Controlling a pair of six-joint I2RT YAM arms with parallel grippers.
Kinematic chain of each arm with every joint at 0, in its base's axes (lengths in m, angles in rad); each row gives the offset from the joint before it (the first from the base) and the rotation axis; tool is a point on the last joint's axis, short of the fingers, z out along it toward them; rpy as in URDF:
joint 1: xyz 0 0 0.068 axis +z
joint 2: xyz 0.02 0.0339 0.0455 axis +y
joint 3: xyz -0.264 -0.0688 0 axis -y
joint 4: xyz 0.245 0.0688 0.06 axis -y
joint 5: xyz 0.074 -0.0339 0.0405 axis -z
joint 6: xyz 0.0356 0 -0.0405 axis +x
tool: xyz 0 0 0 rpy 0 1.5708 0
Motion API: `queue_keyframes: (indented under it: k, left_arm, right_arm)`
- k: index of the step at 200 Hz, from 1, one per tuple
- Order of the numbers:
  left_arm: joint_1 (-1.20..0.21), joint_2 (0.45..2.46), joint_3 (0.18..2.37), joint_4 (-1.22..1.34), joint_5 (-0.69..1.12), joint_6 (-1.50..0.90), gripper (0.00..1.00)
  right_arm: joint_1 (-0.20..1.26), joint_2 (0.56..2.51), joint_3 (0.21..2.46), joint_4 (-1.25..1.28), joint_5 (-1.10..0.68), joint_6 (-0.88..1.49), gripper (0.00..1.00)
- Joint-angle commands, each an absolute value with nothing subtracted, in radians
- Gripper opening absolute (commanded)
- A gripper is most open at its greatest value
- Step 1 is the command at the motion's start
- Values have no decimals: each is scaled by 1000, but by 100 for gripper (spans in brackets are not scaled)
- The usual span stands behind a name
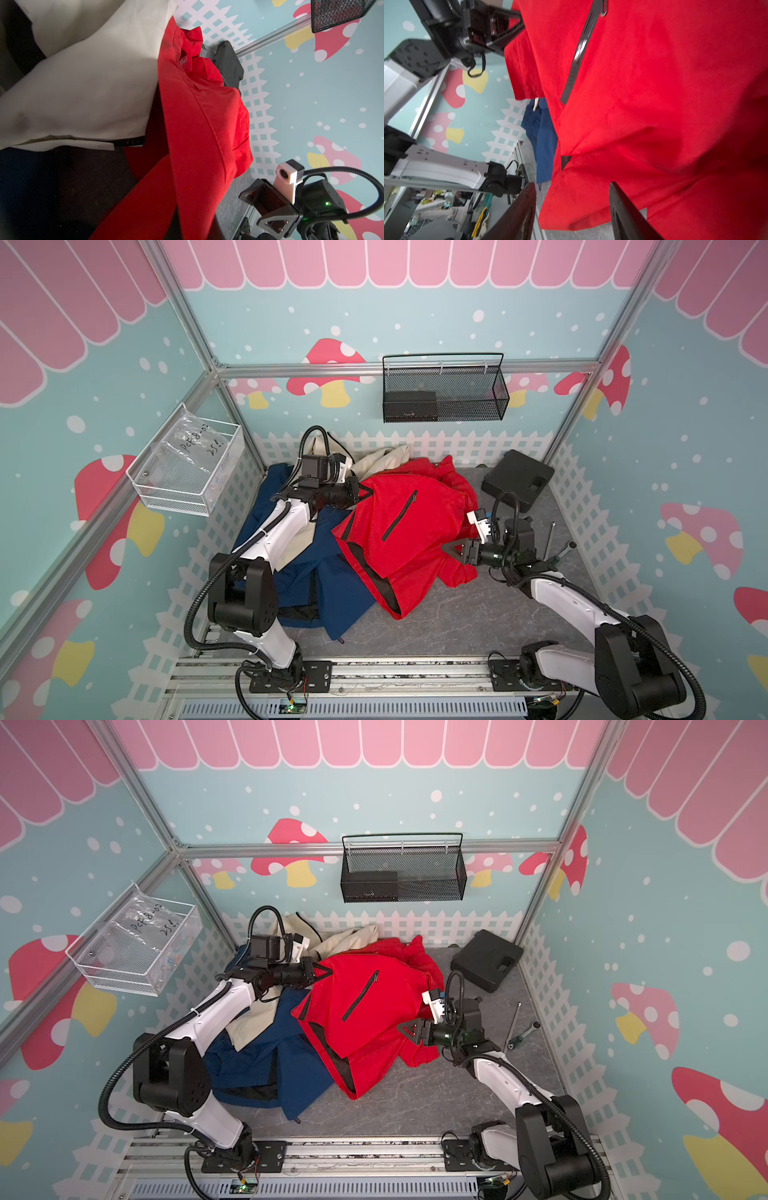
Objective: Unzip the jacket
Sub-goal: Flatten out the jacket at the center of the board.
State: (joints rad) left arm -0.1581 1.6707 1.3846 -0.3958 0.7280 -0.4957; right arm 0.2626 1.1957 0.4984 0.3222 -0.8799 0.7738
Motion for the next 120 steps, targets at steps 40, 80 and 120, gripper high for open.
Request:
queue_keyframes:
  k: [40,80,120]
  left_arm:
    - [-112,1643,1352,-325,813,-471,1]
    - [-89,1629,1317,-298,828,-486,1]
    - [-83,1629,1310,-298,819,-479,1]
  right_arm:
    - [444,1197,417,565,-781,1210,61]
    - [554,1281,413,649,-684,1396,64]
    - [666,1402,433,796,-570,1509,48]
